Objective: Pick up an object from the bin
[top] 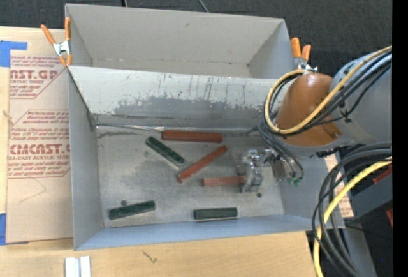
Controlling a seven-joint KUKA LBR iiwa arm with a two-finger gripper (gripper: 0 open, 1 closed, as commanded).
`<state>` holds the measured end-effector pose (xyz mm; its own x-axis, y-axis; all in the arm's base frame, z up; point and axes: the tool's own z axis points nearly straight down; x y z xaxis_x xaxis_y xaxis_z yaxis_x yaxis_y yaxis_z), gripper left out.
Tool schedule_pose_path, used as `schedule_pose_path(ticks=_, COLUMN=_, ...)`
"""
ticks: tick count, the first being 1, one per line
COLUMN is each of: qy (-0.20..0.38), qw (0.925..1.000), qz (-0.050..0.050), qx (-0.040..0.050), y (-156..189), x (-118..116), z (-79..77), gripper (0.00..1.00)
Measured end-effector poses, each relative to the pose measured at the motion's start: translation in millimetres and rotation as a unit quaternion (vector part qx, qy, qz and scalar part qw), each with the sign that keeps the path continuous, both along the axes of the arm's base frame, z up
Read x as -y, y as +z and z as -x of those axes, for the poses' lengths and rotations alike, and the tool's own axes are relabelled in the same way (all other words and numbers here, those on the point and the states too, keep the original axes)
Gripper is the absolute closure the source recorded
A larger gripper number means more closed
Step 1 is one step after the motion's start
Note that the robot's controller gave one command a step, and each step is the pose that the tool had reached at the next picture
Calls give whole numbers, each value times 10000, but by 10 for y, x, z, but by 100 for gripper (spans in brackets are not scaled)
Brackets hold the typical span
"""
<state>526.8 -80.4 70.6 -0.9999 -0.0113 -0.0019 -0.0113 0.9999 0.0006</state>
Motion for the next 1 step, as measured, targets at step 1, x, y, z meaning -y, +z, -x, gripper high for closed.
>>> schedule_pose_path(ticks=1, qy=-304, qw=9995, qz=2, qx=8, y=1447, x=-55, z=87, gripper=100)
